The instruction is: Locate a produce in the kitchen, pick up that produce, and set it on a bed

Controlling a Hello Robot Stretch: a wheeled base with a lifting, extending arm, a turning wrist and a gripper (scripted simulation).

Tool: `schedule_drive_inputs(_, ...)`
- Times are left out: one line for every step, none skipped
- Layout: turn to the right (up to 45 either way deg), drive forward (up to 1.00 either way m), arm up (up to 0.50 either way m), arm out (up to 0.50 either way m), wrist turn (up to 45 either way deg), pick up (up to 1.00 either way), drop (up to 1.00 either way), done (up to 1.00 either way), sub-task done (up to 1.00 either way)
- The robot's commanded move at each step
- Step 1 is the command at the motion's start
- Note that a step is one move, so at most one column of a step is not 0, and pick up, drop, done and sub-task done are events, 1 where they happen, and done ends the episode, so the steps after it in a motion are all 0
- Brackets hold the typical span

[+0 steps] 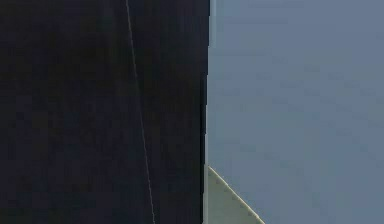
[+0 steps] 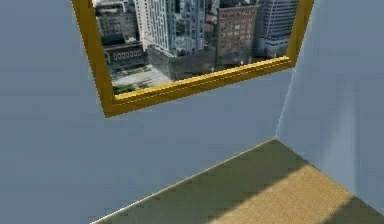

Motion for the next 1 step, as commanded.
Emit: schedule_drive_inputs(45.0,0.00,0.00,0.00,0.0,0.00,0.00,0.00,0.00)
